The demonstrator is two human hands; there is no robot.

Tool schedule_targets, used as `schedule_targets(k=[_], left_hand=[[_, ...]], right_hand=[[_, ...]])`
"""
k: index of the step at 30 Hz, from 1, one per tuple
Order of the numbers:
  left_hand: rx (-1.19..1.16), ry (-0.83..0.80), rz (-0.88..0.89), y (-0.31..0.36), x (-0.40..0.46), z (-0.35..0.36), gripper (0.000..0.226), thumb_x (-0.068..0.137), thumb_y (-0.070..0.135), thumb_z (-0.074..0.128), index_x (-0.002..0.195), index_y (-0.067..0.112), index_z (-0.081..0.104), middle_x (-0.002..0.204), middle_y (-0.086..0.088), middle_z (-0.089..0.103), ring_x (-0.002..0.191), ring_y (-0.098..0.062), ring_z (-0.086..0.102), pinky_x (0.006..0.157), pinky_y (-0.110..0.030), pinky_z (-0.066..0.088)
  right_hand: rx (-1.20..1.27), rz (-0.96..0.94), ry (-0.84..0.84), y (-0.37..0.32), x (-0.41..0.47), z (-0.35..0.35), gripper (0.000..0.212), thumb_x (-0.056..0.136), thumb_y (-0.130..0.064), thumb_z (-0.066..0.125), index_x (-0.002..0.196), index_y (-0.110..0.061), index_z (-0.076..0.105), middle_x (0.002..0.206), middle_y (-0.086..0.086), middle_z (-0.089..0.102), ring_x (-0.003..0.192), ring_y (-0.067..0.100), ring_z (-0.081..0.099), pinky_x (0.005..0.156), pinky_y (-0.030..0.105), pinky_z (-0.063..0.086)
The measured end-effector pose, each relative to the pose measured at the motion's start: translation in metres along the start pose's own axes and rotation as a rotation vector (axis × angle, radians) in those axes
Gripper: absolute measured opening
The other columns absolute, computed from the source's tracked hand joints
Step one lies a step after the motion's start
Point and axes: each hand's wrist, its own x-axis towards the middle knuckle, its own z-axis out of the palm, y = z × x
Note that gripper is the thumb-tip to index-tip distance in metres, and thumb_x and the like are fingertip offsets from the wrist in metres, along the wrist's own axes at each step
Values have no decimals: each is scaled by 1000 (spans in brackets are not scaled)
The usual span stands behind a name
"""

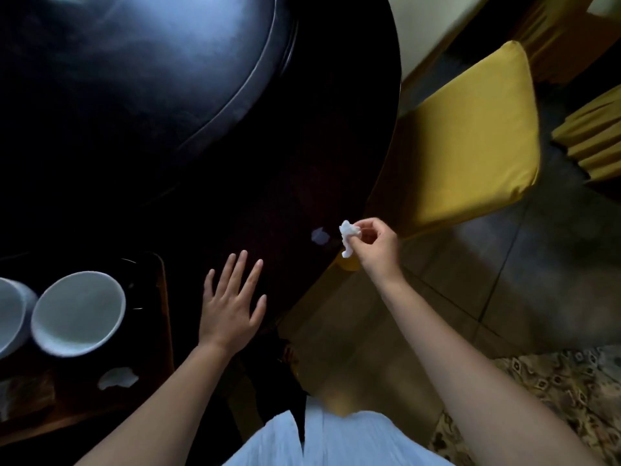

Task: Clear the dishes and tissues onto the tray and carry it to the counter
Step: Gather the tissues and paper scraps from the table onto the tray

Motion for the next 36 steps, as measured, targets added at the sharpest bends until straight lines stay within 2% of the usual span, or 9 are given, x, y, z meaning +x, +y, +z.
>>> schedule_targets(k=[1, 4, 9, 12, 15, 24, 30, 36], left_hand=[[-3, 0, -4, 0, 0, 0, 62, 87, 50, 25, 145, 30, 12, 156, -3, 10, 145, -19, 5, 115, -46, 5], [1, -1, -6, -1, 0, -1, 62, 87, 49, 28, 145, 31, 14, 156, -2, 12, 145, -18, 4, 115, -42, 0], [-3, 6, 0, -1, 1, -3, 62, 87, 47, 33, 145, 29, 19, 155, -3, 17, 144, -18, 9, 114, -41, 2], [-4, 9, -1, -1, 2, -3, 62, 87, 47, 33, 144, 29, 21, 155, -4, 19, 144, -19, 11, 114, -42, 4], [-3, 7, 1, -1, 2, -3, 61, 87, 48, 32, 145, 29, 22, 155, -4, 19, 144, -20, 11, 114, -43, 6], [-12, 19, 3, 0, 1, -4, 61, 87, 47, 33, 144, 28, 23, 154, -6, 22, 144, -21, 13, 114, -44, 8], [-2, 21, 3, -1, 1, -3, 61, 87, 48, 32, 144, 29, 23, 155, -5, 22, 144, -21, 12, 114, -45, 9], [-17, 43, 9, 0, 2, -3, 60, 87, 46, 33, 144, 28, 26, 154, -6, 23, 143, -20, 12, 114, -45, 9]], right_hand=[[-122, -79, 21, -3, 13, 3, 13, 80, -9, 70, 90, -6, 64, 89, 9, 66, 82, 20, 62, 68, 26, 52], [-366, -338, 55, -12, 44, 15, 10, 80, -2, 65, 89, -3, 63, 89, 15, 63, 81, 25, 59, 67, 24, 42], [-550, -557, -38, -18, 67, 36, 14, 81, 3, 61, 94, -1, 60, 95, 17, 61, 90, 29, 57, 79, 35, 49], [-606, -593, -135, -13, 66, 43, 17, 85, -2, 58, 101, -1, 63, 101, 17, 62, 96, 30, 56, 85, 36, 48], [-569, -595, -173, -8, 63, 40, 21, 90, -6, 54, 107, -2, 65, 104, 17, 64, 97, 29, 55, 84, 38, 50], [-486, -477, -211, -7, 57, 42, 17, 88, -9, 62, 101, -3, 70, 92, 17, 62, 85, 26, 59, 75, 35, 54], [-480, -578, -283, 6, 32, 35, 16, 87, -6, 63, 100, -1, 70, 90, 15, 62, 80, 24, 59, 66, 26, 51], [-505, -673, -398, 21, 1, 26, 13, 86, -2, 62, 98, -2, 69, 96, 15, 64, 90, 25, 60, 75, 37, 58]])
